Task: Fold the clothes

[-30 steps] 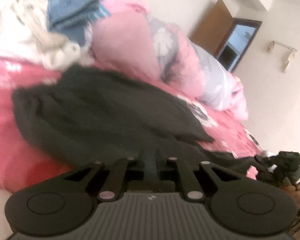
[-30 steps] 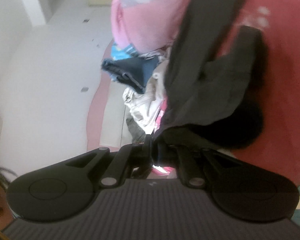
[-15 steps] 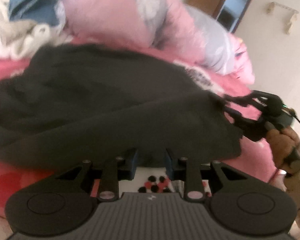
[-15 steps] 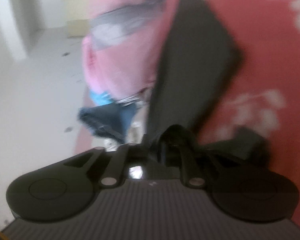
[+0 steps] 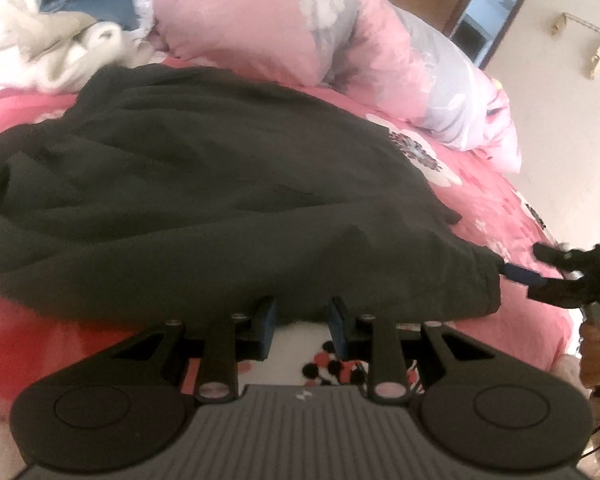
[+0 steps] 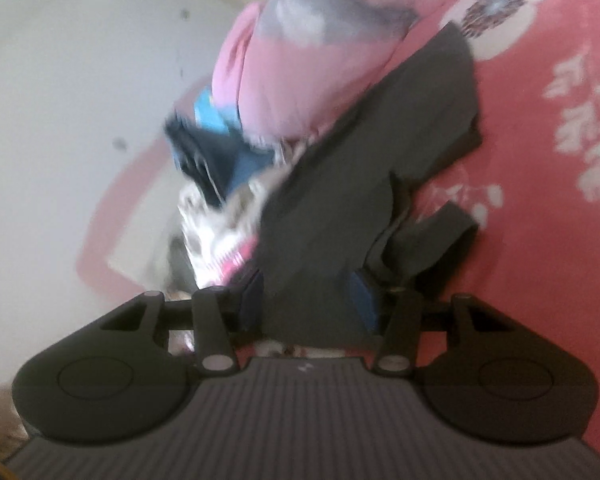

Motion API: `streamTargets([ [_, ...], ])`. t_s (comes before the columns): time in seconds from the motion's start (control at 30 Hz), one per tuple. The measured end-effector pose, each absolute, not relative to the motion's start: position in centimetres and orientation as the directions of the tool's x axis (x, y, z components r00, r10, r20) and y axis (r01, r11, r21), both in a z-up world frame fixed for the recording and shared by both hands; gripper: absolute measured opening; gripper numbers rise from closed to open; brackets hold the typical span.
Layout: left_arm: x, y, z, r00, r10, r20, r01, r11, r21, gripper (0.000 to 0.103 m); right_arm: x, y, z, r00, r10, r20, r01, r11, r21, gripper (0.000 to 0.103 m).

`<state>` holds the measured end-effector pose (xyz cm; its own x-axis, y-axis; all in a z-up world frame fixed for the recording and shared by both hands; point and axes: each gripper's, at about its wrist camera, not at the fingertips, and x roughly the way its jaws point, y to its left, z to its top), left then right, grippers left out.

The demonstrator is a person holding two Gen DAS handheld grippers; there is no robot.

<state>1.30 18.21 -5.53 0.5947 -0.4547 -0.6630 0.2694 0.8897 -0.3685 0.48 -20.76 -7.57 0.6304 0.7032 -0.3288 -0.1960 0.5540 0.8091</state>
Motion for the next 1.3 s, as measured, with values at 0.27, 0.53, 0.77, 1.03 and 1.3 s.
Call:
streamTargets([
  [0.27, -1.4, 22.2, -3.6, 0.654, -0.400, -0.642, 0.180, 0.907, -0.381, 0.028, 2.5, -18.5, -9.0, 0.559, 0.764, -0.324, -0.174, 0.489, 0.855, 0.020],
  [0.53, -4.3, 27.8, 5.1, 0.841, -0.161, -0.516, 0.053, 0.974, -0.218, 0.029, 1.0, -20.1, -7.5, 0.625, 0.707, -0.332, -0.180, 0.544, 0.820, 0.020],
  [0.77, -4.3, 27.1, 4.6, 0.802, -0.137, -0.581, 0.049, 0.985, -0.165, 0.037, 1.4, -20.3, -8.4, 0.649, 0.659, -0.380, -0.132, 0.590, 0.797, 0.040],
  [1.03, -3.3, 25.9, -2.4, 0.709, -0.268, -0.652, 0.047, 0.941, -0.336, 0.037, 2.1, -20.2, -9.3, 0.642, 0.660, -0.391, -0.103, 0.579, 0.809, 0.046],
  [1.3, -2.7, 27.0, -4.9, 0.710, -0.287, -0.643, 0.016, 0.920, -0.392, 0.037, 2.6, -20.1, -9.3, 0.594, 0.743, -0.307, -0.153, 0.479, 0.864, 0.045],
])
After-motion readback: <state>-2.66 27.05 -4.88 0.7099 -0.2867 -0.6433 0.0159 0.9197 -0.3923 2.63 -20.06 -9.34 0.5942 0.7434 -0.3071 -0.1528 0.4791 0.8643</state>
